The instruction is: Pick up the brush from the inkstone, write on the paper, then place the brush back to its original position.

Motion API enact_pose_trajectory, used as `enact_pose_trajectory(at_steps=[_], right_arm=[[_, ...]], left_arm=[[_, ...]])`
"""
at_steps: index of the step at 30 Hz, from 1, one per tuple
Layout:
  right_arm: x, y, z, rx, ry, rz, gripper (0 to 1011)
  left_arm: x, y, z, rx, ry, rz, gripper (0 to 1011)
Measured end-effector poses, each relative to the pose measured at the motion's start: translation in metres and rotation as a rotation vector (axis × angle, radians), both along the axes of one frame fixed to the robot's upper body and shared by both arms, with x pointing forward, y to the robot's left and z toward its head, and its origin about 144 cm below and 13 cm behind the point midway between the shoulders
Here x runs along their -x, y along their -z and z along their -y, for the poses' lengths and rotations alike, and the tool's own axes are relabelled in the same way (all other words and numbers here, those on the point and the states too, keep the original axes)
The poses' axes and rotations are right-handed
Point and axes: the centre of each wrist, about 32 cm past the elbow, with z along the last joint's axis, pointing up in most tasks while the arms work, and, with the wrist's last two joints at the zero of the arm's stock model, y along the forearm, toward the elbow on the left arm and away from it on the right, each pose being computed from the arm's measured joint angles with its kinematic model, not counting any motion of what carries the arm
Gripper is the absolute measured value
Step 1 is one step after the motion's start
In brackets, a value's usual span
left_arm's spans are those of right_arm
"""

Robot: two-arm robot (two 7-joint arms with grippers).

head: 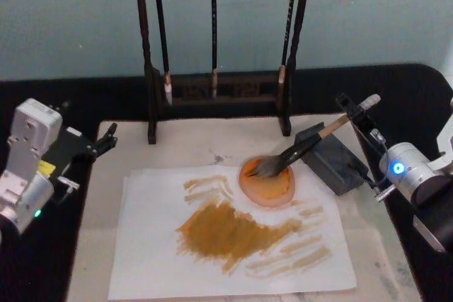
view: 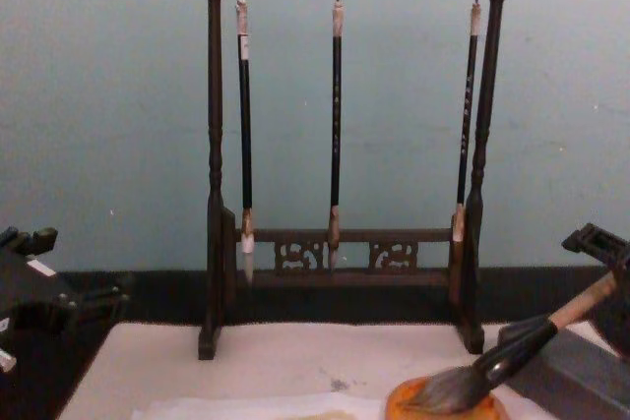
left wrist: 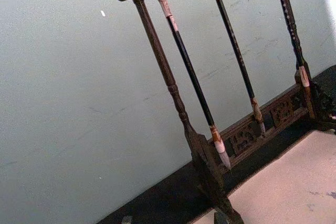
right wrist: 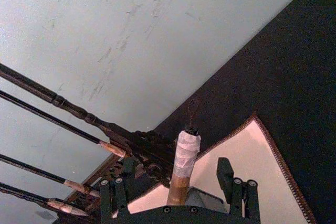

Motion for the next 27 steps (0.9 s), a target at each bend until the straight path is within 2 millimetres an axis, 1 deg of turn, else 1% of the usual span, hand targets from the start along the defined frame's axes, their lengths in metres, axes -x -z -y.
enact_pose_trajectory(at_steps=[11, 23, 27], right_arm=[[0.0027, 0.0041, -0.0008, 0.004, -0.005, -0.009, 1000], [0.003, 0.0044, -0.0008, 0.006, -0.005, -0.008, 1000], [0.003, 0.0042, -0.0008, 0.006, -0.005, -0.008, 964]], left_arm=[[0.0, 0.0, 0.0, 0.0, 0.0, 0.0, 1010], [0.0, 0.0, 0.0, 0.0, 0.0, 0.0, 1010], [0.0, 0.0, 0.0, 0.0, 0.0, 0.0, 1009]])
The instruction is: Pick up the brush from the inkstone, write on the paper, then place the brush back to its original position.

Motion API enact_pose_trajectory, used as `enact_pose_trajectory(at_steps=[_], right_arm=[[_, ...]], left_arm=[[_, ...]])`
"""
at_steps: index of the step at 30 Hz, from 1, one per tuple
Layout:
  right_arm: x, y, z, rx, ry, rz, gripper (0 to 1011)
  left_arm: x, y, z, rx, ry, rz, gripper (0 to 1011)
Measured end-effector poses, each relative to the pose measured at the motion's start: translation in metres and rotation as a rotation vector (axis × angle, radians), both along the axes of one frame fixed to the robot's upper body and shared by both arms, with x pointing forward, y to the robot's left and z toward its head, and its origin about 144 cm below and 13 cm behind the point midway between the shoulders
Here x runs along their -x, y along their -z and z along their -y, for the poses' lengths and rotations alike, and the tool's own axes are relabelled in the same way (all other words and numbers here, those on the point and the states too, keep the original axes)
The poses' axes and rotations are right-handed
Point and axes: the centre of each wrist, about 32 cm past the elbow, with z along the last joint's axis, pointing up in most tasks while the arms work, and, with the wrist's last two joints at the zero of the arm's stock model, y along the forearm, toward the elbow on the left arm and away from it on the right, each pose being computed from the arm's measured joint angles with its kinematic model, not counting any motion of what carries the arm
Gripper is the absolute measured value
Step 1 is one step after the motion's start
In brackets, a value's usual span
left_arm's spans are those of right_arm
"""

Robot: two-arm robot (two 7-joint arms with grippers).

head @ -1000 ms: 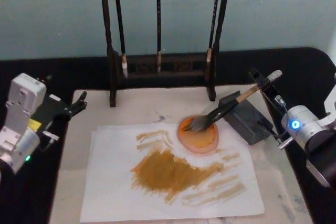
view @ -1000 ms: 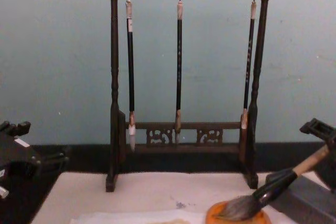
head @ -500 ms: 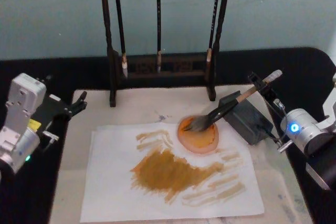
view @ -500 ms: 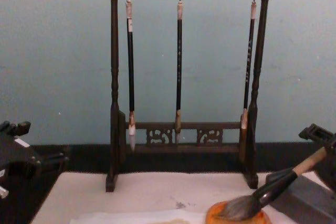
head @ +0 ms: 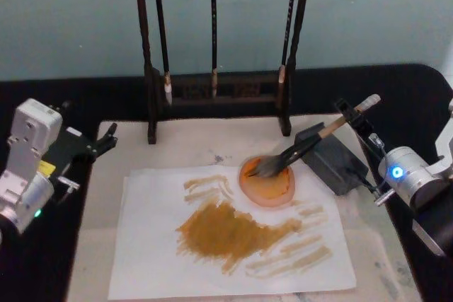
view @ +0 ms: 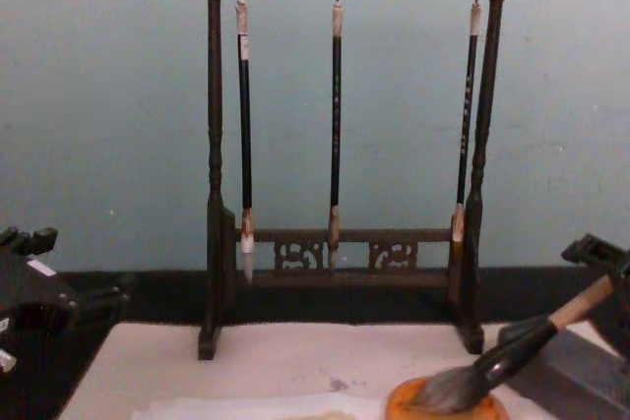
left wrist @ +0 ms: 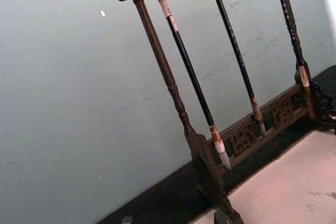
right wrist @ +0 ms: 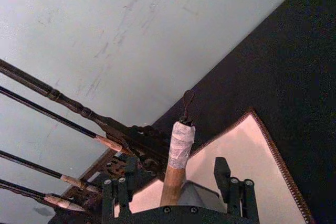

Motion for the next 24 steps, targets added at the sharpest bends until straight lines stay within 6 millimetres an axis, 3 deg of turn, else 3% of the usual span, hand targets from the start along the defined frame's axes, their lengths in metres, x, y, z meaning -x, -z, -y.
enact_pose_trajectory(at_steps=[4, 24], right_arm=[[0.0, -0.0002, 0.0, 0.0, 0.0, 0.0, 882], [-0.0001, -0.0004, 0.0001, -0.001, 0.0, 0.0, 238]], left_arm=[[0.0, 0.0, 0.0, 0.0, 0.0, 0.0, 1010], [0.0, 0.0, 0.0, 0.0, 0.0, 0.0, 1010]])
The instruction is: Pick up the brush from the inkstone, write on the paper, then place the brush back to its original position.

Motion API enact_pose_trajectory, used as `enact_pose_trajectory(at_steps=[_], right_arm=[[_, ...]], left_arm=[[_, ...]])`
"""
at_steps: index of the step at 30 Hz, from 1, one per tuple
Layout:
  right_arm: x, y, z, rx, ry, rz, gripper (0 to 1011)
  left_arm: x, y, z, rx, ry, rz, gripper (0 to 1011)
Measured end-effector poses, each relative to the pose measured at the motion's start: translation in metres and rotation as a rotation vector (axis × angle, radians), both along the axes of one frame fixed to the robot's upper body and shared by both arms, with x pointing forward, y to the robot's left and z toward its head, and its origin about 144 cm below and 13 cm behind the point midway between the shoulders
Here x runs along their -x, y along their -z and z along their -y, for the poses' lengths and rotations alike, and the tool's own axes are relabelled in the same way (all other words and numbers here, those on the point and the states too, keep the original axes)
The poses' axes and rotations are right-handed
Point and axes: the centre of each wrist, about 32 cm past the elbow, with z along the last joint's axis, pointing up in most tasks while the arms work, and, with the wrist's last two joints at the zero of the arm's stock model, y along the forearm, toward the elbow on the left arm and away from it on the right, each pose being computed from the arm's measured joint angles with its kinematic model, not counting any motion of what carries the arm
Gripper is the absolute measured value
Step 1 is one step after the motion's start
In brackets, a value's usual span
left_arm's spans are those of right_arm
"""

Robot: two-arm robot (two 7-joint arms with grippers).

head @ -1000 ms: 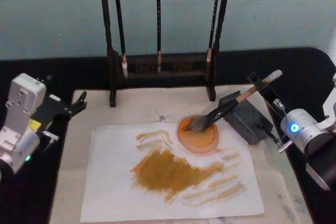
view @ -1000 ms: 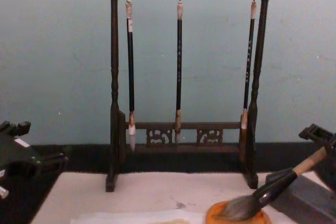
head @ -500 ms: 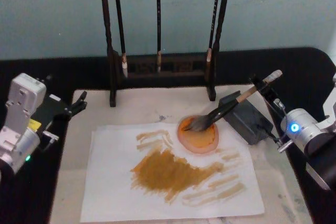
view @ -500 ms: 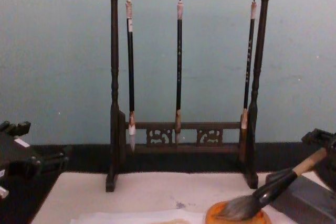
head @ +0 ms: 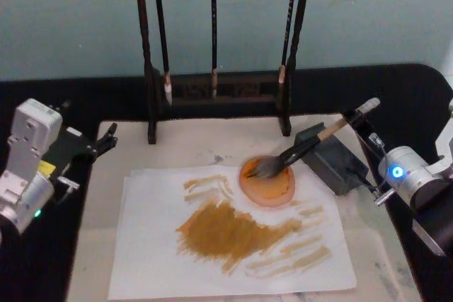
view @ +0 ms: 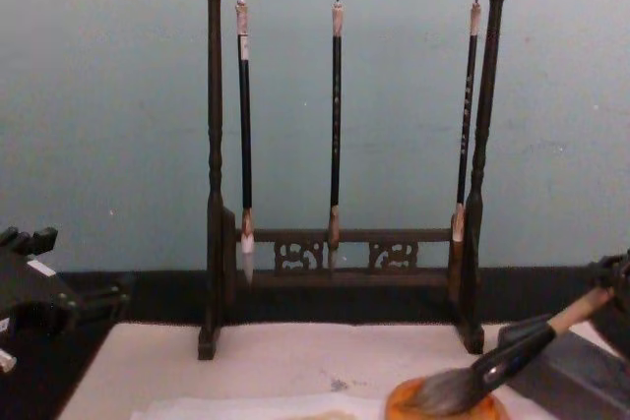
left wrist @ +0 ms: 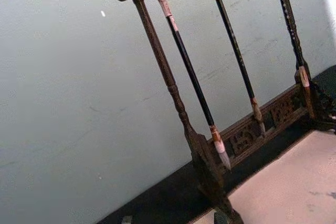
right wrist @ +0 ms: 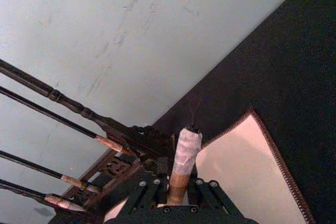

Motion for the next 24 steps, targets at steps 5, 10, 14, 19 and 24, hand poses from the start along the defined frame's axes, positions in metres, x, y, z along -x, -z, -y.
enact_pose_trajectory(at_steps=[5, 10, 14, 19, 24], right_arm=[[0.0, 0.0, 0.0, 0.0, 0.0, 0.0, 175], [0.0, 0.0, 0.0, 0.0, 0.0, 0.0, 175], [0.0, 0.0, 0.0, 0.0, 0.0, 0.0, 175], [0.0, -0.0001, 0.0001, 0.001, 0.003, 0.007, 175], [-0.0014, -0.0042, 0.0006, -0.002, 0.003, 0.036, 174]], left_arm=[[0.0, 0.0, 0.0, 0.0, 0.0, 0.0, 1010], [0.0, 0.0, 0.0, 0.0, 0.0, 0.0, 1010], [0.0, 0.0, 0.0, 0.0, 0.0, 0.0, 1010], [0.0, 0.0, 0.0, 0.0, 0.0, 0.0, 1010], [0.0, 0.0, 0.0, 0.0, 0.0, 0.0, 1009]])
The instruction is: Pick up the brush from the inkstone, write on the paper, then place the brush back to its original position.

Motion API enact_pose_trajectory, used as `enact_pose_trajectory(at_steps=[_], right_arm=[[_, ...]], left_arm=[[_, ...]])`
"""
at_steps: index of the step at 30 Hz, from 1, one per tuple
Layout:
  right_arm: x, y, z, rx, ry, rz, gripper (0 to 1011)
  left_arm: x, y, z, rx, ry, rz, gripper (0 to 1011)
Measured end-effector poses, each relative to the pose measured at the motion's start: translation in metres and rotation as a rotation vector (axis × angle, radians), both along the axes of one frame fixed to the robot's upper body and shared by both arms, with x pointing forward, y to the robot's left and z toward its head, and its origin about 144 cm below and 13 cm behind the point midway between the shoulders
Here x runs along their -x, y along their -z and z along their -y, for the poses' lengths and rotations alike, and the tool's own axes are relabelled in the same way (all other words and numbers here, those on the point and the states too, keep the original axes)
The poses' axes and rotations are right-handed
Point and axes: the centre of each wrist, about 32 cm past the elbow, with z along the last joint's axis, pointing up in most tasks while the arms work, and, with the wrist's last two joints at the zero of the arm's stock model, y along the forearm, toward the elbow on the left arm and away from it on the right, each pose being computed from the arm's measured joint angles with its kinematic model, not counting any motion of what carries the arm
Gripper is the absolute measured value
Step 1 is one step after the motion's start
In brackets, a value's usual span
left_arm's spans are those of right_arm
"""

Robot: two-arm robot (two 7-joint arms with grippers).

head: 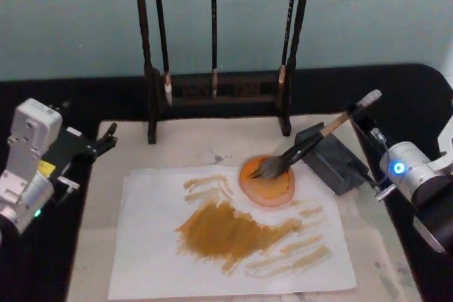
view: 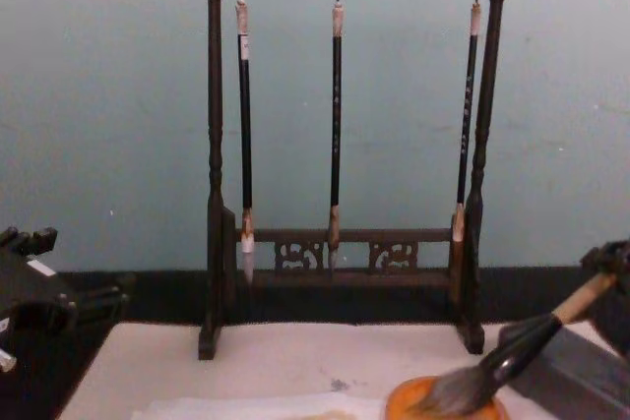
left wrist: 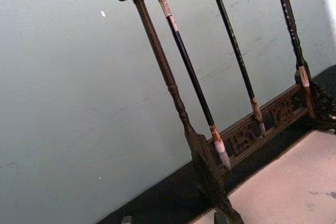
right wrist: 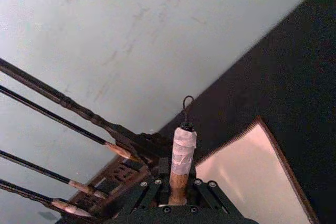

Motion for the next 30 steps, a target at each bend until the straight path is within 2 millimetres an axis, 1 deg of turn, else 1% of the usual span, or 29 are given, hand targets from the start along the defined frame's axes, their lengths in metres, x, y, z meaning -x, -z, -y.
enact_pose_trajectory(at_steps=[6, 15, 29, 30], right_arm=[[-0.003, -0.006, 0.001, 0.002, -0.008, 0.035, 173], [-0.007, -0.019, 0.001, 0.043, -0.065, 0.123, 173], [-0.007, -0.041, 0.001, 0.231, -0.172, 0.312, 173], [-0.006, -0.046, 0.002, 0.275, -0.192, 0.358, 173]], left_arm=[[0.0, 0.0, 0.0, 0.0, 0.0, 0.0, 1010], [0.0, 0.0, 0.0, 0.0, 0.0, 0.0, 1010], [0.0, 0.0, 0.0, 0.0, 0.0, 0.0, 1010], [0.0, 0.0, 0.0, 0.0, 0.0, 0.0, 1010]])
